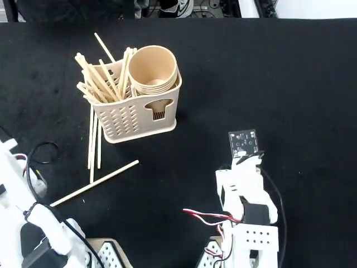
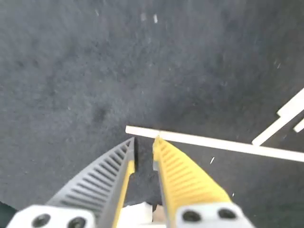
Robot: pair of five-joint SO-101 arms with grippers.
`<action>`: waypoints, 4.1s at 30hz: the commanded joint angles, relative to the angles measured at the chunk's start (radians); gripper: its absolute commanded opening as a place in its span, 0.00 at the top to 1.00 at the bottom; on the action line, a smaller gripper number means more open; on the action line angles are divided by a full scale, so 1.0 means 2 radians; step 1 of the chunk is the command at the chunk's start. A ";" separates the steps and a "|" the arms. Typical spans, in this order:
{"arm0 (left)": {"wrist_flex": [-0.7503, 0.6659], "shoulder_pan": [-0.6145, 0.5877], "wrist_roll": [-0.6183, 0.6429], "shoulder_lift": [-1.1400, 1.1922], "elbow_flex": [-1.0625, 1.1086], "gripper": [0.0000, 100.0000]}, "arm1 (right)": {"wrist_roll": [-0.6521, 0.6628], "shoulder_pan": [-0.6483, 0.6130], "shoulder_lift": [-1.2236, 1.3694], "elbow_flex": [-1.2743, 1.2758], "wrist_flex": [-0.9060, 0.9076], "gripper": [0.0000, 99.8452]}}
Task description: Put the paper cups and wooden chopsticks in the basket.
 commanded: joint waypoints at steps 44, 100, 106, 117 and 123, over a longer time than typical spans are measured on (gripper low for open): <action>-0.129 0.040 0.262 -0.007 0.080 0.97 | 0.002 -0.005 -0.005 -0.001 0.002 0.99; -0.041 0.086 0.361 -0.008 -0.561 0.97 | 0.002 -0.005 -0.005 -0.001 0.002 0.99; -0.157 0.178 0.320 -0.002 -0.670 0.97 | 0.002 -0.005 -0.005 -0.001 0.002 0.99; -0.325 0.352 0.169 -0.007 -0.462 0.97 | 0.002 -0.005 -0.005 -0.001 0.002 0.99; -0.394 0.368 0.147 -0.008 -0.356 0.97 | 0.002 -0.005 -0.005 -0.001 0.002 0.99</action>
